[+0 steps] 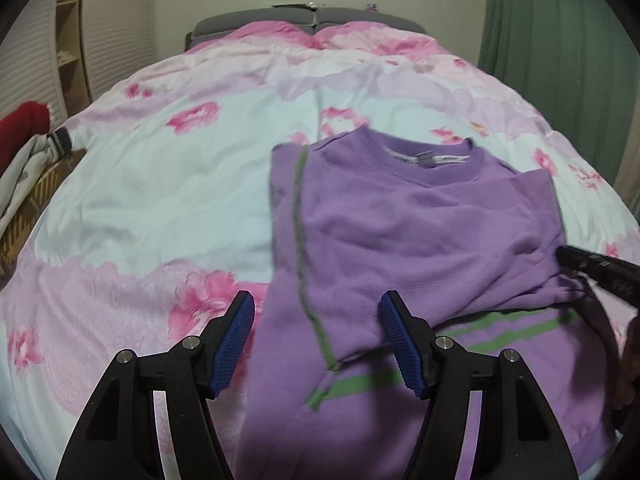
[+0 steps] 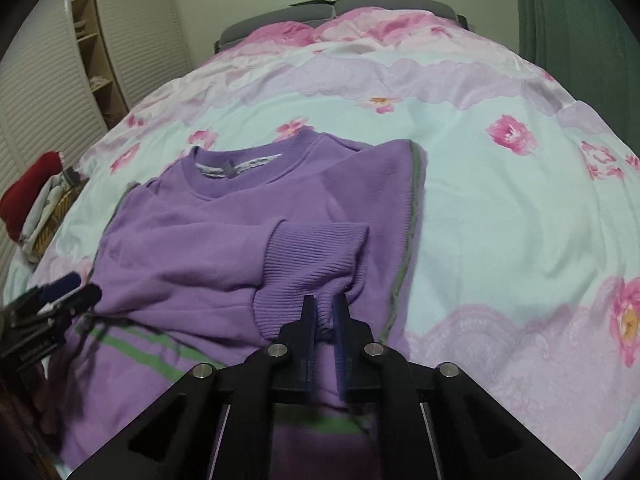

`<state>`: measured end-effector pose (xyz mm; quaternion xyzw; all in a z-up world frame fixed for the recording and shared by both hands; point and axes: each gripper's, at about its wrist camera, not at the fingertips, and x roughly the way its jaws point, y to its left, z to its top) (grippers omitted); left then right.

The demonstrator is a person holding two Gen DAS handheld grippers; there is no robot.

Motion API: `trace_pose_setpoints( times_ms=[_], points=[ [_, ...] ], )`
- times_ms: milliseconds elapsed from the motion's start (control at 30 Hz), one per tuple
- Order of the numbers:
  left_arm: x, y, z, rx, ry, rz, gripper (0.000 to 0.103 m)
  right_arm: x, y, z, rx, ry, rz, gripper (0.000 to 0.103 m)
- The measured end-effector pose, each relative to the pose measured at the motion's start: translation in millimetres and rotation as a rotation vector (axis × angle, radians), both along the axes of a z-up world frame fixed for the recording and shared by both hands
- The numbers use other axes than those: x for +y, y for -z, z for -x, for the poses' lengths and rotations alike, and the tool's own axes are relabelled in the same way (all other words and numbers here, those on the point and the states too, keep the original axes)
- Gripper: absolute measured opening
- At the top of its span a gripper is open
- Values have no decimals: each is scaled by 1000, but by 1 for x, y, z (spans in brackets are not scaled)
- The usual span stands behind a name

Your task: Fold small clothes

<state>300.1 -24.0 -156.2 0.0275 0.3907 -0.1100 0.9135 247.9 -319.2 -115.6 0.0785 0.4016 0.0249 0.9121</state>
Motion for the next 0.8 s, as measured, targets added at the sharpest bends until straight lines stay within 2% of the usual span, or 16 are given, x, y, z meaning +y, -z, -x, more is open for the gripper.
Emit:
trace_pose_setpoints(
  times_ms=[100, 267, 333, 367, 433, 633, 700, 800],
  points=[
    [3, 9, -4, 7, -28, -23, 65, -2, -4, 7, -13, 21, 28, 8],
    [6, 18, -6, 22, -47, -26, 66, 2, 12, 7, 50, 10, 58, 9],
    [8, 13, -1, 13, -42, -23, 66, 4, 5, 10, 46, 6, 58, 18],
    [9, 10, 3, 8, -35, -17, 66, 3, 0, 14, 29, 3, 50, 27],
    [11, 0, 14, -10, -18, -14, 66, 2, -8, 23, -1, 11, 45, 38],
    [19, -16, 56, -23, 13, -1, 65, 6, -21, 69, -43, 31, 27, 41],
    [21, -17, 71, -19, 16, -5, 65, 8, -21, 93, -47, 46, 24, 54],
    [21, -19, 98, -37, 20, -58, 65, 12, -24, 125, -56, 87, 2, 60]
  ],
)
